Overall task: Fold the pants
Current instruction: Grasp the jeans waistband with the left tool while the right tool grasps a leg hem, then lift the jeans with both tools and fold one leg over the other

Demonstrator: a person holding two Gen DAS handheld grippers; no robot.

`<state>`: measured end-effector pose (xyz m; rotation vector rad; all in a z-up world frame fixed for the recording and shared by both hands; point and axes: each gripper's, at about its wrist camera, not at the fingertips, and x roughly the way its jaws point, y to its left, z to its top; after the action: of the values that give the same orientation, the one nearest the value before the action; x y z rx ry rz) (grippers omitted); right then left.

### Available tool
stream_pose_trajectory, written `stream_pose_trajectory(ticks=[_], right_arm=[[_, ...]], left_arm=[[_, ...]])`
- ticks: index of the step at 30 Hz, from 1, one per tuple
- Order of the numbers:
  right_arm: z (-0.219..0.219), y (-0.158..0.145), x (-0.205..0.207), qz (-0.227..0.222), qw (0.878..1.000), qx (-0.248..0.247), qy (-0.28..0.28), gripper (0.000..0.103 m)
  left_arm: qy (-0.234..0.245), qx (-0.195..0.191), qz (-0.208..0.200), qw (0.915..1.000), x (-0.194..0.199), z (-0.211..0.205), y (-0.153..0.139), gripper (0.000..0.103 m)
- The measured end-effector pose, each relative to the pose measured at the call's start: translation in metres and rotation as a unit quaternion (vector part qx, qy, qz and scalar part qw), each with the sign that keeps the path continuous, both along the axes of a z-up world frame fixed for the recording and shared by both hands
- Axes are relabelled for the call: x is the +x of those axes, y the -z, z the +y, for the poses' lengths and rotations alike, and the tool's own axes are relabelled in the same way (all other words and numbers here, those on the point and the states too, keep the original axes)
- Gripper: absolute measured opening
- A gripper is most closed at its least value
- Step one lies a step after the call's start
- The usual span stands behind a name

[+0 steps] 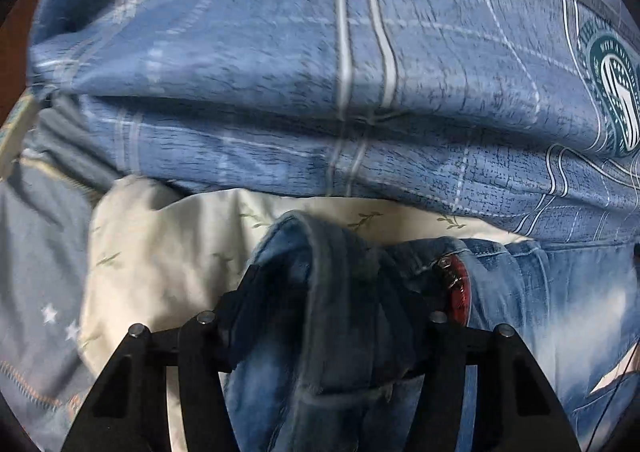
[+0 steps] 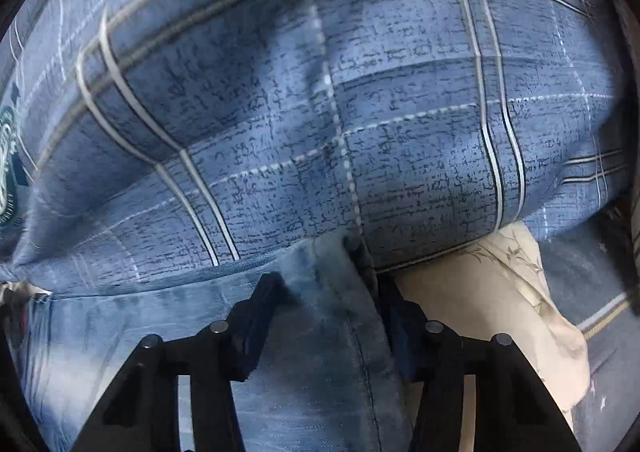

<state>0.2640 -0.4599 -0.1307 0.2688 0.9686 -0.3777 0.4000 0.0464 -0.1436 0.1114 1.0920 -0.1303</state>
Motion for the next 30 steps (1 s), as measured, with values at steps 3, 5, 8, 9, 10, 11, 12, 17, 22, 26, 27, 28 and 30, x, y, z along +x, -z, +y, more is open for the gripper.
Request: stream_pose_trajectory(ticks=[3, 5, 8, 9, 10, 11, 12, 17, 22, 26, 27, 28, 30], right_arm=[[0.004, -0.002, -0.001, -0.012, 1.000, -0.013, -0.012, 0.037], [0.008, -0.005, -0.006, -0.020, 0.999, -0.021, -0.015, 0.025], [0.015, -0.011, -0.015, -0.034, 0.999, -0.022, -0.015, 0.020], [0.018, -0.013, -0.020, -0.041, 0.999, -0.021, -0.013, 0.020], [0.019, -0.016, -0.025, -0.048, 0.999, -0.019, -0.011, 0.019], [0.021, -0.021, -0.032, -0.057, 0.998, -0.016, -0.010, 0.019], [0.025, -0.026, -0.039, -0.064, 0.998, -0.014, -0.010, 0.019], [0.033, -0.054, -0.081, -0.101, 0.995, -0.003, -0.007, 0.019], [0.032, -0.084, -0.132, -0.137, 0.991, 0.014, -0.001, 0.017], [0.044, -0.102, -0.171, -0.151, 0.988, 0.018, -0.003, 0.015], [0.047, -0.104, -0.184, -0.154, 0.988, 0.018, -0.006, 0.015], [0.050, -0.104, -0.197, -0.156, 0.987, 0.021, -0.008, 0.015], [0.052, -0.102, -0.222, -0.158, 0.987, 0.034, -0.009, 0.015]], left_arm=[[0.021, -0.014, -0.011, 0.9996, 0.001, -0.009, 0.002, 0.051], [0.033, -0.011, -0.010, 0.9994, 0.002, -0.016, 0.006, 0.037], [0.030, -0.013, 0.001, 0.9995, 0.000, -0.017, 0.013, 0.022], [0.029, -0.021, -0.003, 0.9994, -0.003, -0.014, 0.011, 0.020], [0.026, -0.032, -0.006, 0.9991, -0.007, -0.010, 0.009, 0.019], [0.023, -0.041, -0.009, 0.9989, -0.011, -0.007, 0.005, 0.019], [0.020, -0.048, -0.016, 0.9985, -0.017, -0.004, 0.000, 0.018], [0.036, -0.059, -0.067, 0.9954, -0.061, -0.003, -0.047, 0.018], [0.038, -0.088, -0.114, 0.9889, -0.129, 0.016, -0.097, 0.018], [0.036, -0.104, -0.131, 0.9852, -0.172, 0.043, -0.123, 0.018], [0.037, -0.105, -0.131, 0.9851, -0.186, 0.048, -0.124, 0.018], [0.036, -0.103, -0.130, 0.9855, -0.197, 0.054, -0.123, 0.018], [0.033, -0.099, -0.121, 0.9871, -0.226, 0.065, -0.117, 0.018]])
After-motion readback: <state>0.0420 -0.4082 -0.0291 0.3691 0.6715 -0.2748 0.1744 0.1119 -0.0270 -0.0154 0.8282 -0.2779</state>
